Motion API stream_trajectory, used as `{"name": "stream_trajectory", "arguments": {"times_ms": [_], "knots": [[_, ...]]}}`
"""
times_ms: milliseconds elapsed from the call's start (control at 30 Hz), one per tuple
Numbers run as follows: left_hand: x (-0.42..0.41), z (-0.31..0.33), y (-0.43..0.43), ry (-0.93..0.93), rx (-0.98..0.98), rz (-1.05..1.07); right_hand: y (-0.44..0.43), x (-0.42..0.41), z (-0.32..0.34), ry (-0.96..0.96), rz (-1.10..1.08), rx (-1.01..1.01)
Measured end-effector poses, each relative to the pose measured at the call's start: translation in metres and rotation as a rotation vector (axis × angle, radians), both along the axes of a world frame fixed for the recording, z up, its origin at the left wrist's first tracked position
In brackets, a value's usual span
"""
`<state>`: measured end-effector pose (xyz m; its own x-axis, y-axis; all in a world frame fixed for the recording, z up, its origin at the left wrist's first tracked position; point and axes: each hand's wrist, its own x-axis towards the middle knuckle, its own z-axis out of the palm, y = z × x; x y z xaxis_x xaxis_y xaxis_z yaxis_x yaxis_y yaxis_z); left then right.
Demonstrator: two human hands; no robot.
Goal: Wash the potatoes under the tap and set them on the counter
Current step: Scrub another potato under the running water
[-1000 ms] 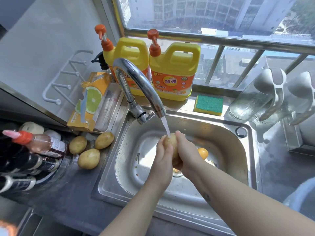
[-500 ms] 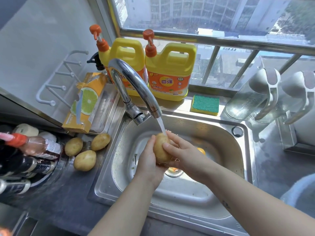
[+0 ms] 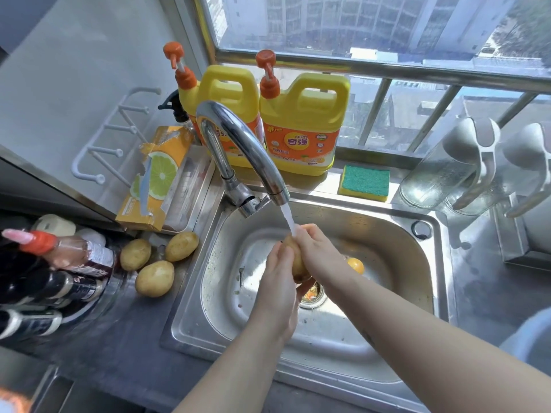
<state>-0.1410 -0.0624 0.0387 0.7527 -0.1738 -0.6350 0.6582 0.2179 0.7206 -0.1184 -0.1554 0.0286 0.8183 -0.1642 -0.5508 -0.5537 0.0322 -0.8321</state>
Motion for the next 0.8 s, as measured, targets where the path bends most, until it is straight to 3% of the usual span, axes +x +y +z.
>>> {"name": "stream_trajectory", "arguments": {"times_ms": [133, 367, 633, 800], "knots": [[0.002, 0.000, 0.000, -0.003, -0.024, 0.008, 0.007, -0.001, -0.004, 0.096, -0.034, -0.042], [0.012, 0.001, 0.008, 0.059, -0.090, 0.179, -0.013, -0.012, -0.006, -0.037, 0.144, 0.363], [0.006, 0.000, -0.001, 0.032, -0.106, 0.142, 0.002, -0.001, -0.004, -0.122, 0.000, 0.178], [0.014, 0.006, 0.009, 0.110, -0.117, 0.121, -0.008, 0.001, 0.000, -0.021, 0.004, 0.259]]}}
